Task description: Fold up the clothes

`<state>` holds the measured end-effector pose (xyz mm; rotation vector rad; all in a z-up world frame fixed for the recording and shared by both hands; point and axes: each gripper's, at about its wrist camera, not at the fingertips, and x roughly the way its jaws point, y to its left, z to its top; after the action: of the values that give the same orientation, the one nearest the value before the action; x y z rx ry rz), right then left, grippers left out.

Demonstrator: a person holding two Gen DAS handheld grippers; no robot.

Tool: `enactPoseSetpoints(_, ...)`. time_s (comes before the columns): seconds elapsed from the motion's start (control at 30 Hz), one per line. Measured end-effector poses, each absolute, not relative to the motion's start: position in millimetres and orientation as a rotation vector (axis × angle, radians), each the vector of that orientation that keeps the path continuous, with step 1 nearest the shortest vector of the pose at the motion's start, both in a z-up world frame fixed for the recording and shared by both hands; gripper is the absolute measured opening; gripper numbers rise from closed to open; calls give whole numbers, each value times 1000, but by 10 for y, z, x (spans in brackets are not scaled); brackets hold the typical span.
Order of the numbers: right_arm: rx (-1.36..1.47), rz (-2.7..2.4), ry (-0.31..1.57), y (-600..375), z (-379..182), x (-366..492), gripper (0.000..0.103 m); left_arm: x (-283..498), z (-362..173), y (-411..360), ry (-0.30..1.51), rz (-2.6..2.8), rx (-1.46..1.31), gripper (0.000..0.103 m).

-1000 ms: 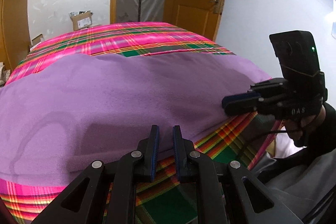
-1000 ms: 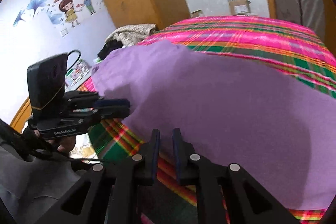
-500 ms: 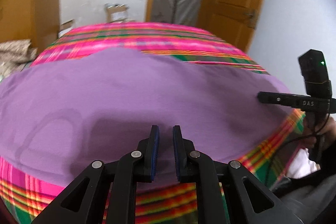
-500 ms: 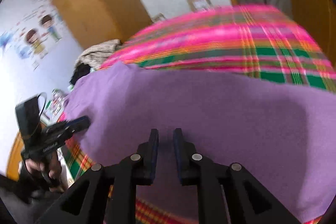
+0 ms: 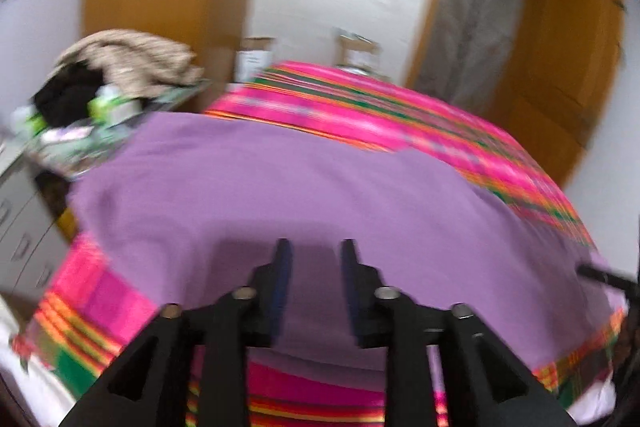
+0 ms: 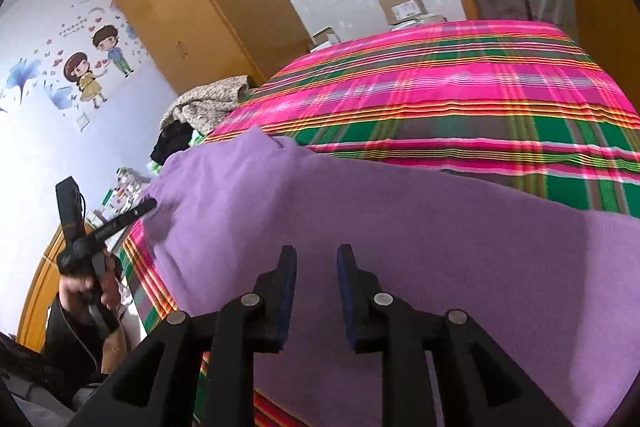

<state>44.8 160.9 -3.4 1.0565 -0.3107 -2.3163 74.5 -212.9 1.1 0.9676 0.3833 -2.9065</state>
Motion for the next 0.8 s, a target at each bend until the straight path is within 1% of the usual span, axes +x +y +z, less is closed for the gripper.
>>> enactPoseSetpoints(0.1, 1065, -2304, -305, 1541, -51, 419, 21, 820, 41, -2537, 501, -2799, 892, 32)
enactPoseSetpoints(0.27, 1077, -2288, -296, 1465, -73, 354, 21, 918, -35, -3006, 598, -2668, 852, 32)
enactPoseSetpoints(0.37, 1072, -2280, -282, 1406, -59, 331, 21, 933, -135, -3207, 687, -2608, 848, 32)
enactPoseSetpoints(0.6, 1088, -2278, -273, 1351, -74, 283, 21, 837, -287, -3574, 820, -2532, 854, 32)
enactPoseSetpoints(0.63, 1090, -2277, -273, 1345, -74, 277, 21, 822, -306, -3623, 844, -2526, 851, 34)
enactPoseSetpoints(0.67, 1091, -2277, -273, 1338, -74, 270, 21, 804, -321, -3655, 866, -2524, 853, 43)
enactPoseSetpoints(0.7, 1093, -2275, -270, 1328, -79, 262, 21, 792, -336, -3693, 889, -2517, 848, 50)
enactPoseSetpoints(0.8, 1099, -2271, -262, 1296, -84, 249, 21, 754, -387, -3765, 973, -2515, 842, 50)
